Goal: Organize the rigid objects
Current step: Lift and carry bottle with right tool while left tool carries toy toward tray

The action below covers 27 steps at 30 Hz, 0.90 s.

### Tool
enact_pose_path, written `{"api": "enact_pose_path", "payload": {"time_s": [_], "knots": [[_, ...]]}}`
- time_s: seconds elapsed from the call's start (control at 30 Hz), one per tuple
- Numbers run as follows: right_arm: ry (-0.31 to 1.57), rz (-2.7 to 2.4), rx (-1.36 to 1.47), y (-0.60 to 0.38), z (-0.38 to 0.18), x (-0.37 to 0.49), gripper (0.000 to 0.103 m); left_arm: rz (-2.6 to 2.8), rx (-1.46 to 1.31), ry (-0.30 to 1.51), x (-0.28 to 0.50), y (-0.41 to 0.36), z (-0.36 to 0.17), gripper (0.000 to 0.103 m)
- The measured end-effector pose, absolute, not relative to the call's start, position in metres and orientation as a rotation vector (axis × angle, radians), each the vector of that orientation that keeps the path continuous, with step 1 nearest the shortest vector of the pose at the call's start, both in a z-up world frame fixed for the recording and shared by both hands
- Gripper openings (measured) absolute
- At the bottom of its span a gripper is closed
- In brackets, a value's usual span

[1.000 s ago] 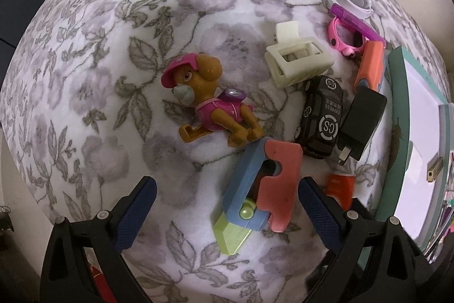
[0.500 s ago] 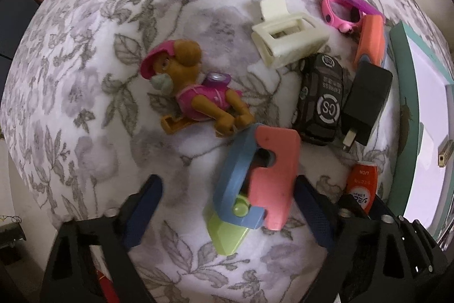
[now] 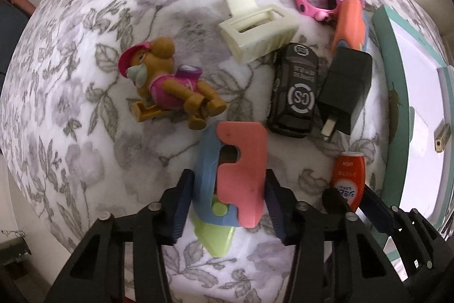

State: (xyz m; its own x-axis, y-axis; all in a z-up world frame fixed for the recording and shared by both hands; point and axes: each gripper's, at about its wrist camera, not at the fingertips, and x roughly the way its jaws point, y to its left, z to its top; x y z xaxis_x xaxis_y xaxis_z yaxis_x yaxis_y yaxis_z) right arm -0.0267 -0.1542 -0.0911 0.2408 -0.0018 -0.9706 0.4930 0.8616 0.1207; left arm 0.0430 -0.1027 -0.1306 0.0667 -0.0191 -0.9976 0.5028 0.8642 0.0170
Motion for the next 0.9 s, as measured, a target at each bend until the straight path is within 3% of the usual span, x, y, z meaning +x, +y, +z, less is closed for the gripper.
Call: {"api": "enact_pose_path", "payload": {"time_s": [0.9], "knots": [[1.279, -0.338, 0.424, -0.139, -0.083, -0.031, 0.026, -0.408, 0.397, 1.419, 0.049, -0.090, -0.103, 0.045]]}}
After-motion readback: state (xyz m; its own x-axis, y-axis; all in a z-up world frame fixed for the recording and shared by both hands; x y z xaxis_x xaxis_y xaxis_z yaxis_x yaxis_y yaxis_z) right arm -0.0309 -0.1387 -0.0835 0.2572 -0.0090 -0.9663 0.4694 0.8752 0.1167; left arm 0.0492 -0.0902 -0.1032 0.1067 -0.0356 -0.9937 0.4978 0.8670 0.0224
